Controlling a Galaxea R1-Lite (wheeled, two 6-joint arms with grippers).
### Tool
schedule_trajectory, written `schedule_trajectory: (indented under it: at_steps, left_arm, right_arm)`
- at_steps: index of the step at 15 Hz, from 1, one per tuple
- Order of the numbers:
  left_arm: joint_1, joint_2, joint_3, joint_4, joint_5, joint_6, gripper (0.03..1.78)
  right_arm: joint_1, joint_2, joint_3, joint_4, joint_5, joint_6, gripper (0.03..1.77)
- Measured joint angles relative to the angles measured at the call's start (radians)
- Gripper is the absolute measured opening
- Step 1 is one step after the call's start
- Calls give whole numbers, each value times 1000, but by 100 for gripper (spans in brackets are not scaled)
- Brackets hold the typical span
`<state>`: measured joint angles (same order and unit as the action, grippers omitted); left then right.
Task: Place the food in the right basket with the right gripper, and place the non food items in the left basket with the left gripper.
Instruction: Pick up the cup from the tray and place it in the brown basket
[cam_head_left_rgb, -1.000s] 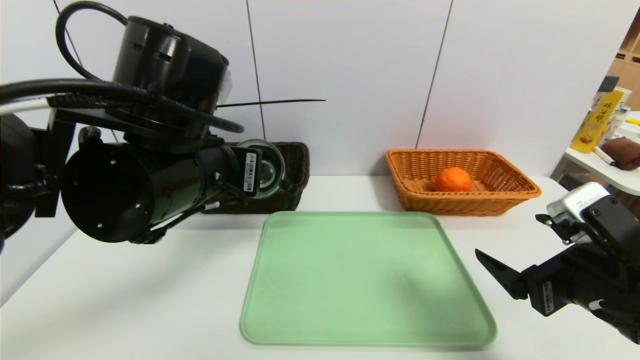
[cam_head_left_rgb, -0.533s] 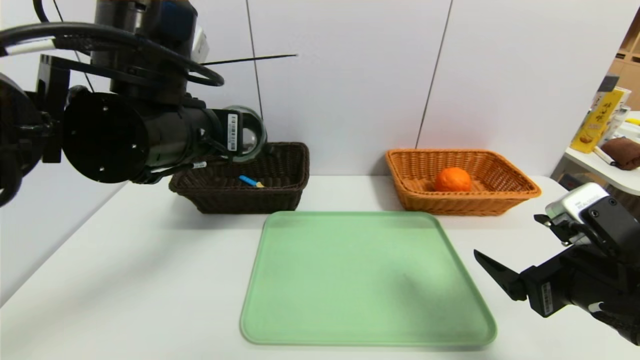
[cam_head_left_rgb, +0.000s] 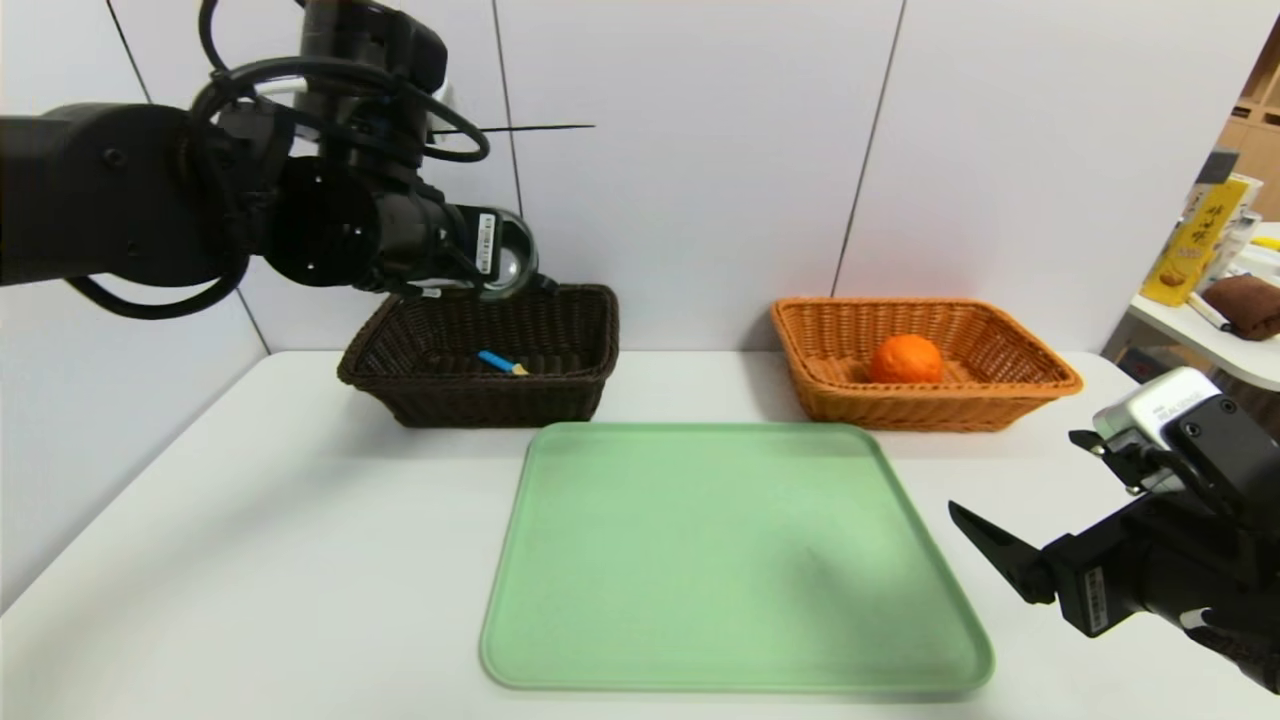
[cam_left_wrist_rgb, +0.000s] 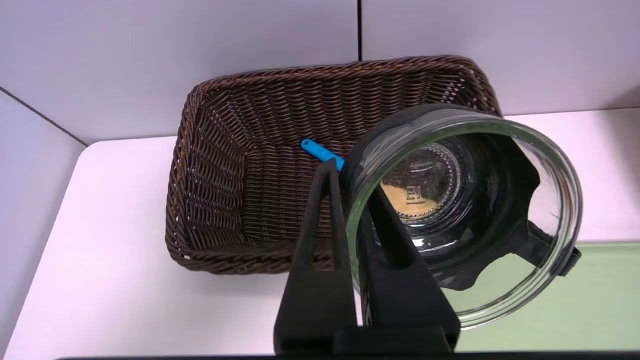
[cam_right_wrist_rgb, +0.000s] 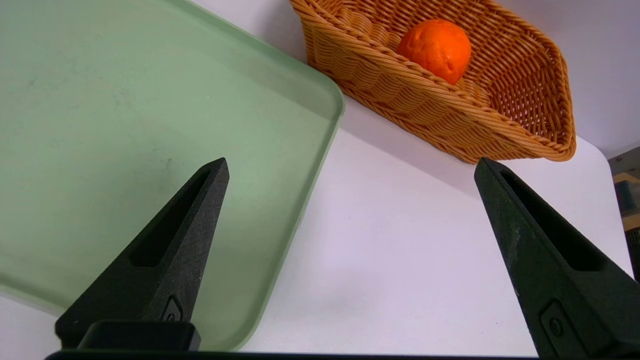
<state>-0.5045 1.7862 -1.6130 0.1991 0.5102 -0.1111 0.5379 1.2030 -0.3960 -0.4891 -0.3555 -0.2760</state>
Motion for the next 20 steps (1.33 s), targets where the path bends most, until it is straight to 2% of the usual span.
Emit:
schedule_trajectory:
  at_steps: [3,10,13,20]
  left_arm:
    - [40,92,-101,54,-39,3,11]
    - [63,271,-284,182,-63,-4,11]
    - [64,324,-312,248,-99,-17,11]
    - [83,393,-312,253,-136,-34,11]
  right_arm:
    - [0,-10,4,0,0,0,169]
    - [0,-23,6,0,1,-2,169]
    - [0,-23,5,0,3,-4,169]
    - [0,-23,1,0,6,-11,169]
